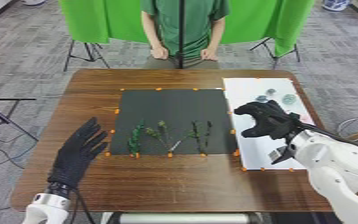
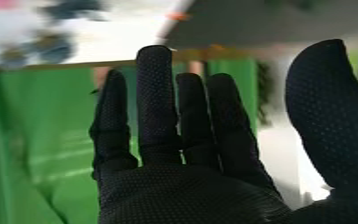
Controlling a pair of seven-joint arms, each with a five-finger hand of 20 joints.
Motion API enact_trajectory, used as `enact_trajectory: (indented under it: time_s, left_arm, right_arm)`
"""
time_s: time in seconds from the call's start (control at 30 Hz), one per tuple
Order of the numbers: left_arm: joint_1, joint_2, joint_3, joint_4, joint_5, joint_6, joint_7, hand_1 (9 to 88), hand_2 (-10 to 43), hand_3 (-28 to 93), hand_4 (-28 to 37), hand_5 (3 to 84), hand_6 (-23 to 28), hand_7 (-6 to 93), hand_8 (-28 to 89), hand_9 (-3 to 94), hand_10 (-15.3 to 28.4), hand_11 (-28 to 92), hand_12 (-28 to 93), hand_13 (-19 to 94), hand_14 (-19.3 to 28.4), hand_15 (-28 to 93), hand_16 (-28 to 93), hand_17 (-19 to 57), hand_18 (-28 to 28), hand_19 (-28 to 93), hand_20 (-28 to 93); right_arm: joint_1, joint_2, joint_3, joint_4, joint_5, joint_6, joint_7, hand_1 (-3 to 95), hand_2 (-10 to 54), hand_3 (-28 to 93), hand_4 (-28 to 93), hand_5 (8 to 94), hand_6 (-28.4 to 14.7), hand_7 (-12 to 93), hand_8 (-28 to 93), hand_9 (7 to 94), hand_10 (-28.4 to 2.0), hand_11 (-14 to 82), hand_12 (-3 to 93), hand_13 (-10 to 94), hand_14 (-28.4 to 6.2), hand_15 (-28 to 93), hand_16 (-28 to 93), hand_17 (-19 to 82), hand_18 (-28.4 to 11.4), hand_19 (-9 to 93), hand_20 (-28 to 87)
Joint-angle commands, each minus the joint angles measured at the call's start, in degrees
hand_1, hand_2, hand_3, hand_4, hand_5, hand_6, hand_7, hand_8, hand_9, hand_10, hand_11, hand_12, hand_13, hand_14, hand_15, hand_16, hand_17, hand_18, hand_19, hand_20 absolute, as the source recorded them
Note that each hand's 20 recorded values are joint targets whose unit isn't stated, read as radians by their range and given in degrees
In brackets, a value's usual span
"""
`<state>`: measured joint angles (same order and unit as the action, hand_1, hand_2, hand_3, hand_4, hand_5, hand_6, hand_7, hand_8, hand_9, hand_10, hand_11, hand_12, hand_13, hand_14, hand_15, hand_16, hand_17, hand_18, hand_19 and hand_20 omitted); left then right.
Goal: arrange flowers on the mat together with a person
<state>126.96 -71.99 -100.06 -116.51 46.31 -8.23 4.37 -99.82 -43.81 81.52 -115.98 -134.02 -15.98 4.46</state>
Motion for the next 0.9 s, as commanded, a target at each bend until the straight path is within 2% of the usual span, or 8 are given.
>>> enact_trajectory:
  time_s: [0.03, 0.17, 0.37, 0.57, 0.9]
  left_arm:
    - [0.2, -0.73, 0.79, 0.28, 0.06, -1.33, -1.48, 28.1, -6.4, 67, -25.2, 27.8, 3.3, 15.6, -9, 19.7, 9.7, 15, 16, 20, 11.4, 20, 4, -9.7, 20.0, 39, 8]
    - [0.5, -0.77, 0.9, 0.19, 0.1, -1.19, -1.65, 28.1, -6.4, 67, -25.2, 27.8, 3.2, 15.4, -9, 19.7, 9.7, 15, 16, 20, 11.4, 20, 4, -9.7, 20.0, 39, 8]
    - [0.5, -0.55, 0.62, 0.1, 0.06, -0.82, -1.49, 28.2, -6.4, 67, -25.1, 27.7, 3.3, 15.2, -9, 19.8, 9.8, 15, 16, 20, 11.4, 20, 4, -9.7, 20.0, 39, 8]
    - [0.2, -0.35, 0.86, 0.18, 0.0, -0.82, -1.42, 28.2, -6.3, 67, -25.0, 27.8, 3.3, 15.2, -9, 19.8, 9.8, 15, 16, 20, 11.6, 20, 4, -9.7, 20.0, 39, 8]
    - [0.2, -0.61, 0.6, 0.25, 0.11, -1.02, -1.47, 28.1, -6.4, 67, -25.0, 27.8, 3.2, 15.2, -9, 19.8, 9.8, 15, 16, 20, 11.5, 20, 4, -9.7, 20.0, 39, 8]
  right_arm:
    - [4.4, 3.3, -6.9, 4.9, -12.1, 6.4, 6.8, 31.0, -9.5, 85, -28, 37.9, 0.0, 29, -17, 39.8, -7.2, 25.3, 21.6, 42, -8.6, 69, 16, 10, -19.3, 58, 33]
    - [6.5, 4.3, -10.5, 7.1, -13.4, 8.7, 10.2, 31.7, -9.5, 85, -28, 41.9, 1.3, 30, -18, 44.1, -7.4, 26.5, 21.2, 45, -8.3, 70, 16, 10, -19.1, 58, 33]
    - [10.3, 4.3, -14.7, 11.1, -15.5, 7.9, 11.2, 33.4, -9.5, 85, -28, 44.6, 0.9, 34, -18, 47.6, -9.0, 34.1, 23.2, 49, -7.3, 71, 17, 12, -18.4, 59, 34]
    - [13.9, 4.5, -19.5, 14.6, -17.5, 13.2, 14.6, 35.5, -9.5, 84, -28, 46.1, 0.5, 37, -19, 51.3, -9.0, 41.0, 25.1, 53, -6.9, 72, 18, 15, -18.1, 61, 34]
    - [14.3, 3.9, -19.3, 15.1, -16.2, 19.2, 14.5, 33.7, -9.5, 85, -28, 48.1, 1.8, 41, -20, 51.3, -10.1, 48.3, 28.2, 54, -7.5, 73, 19, 15, -18.3, 63, 35]
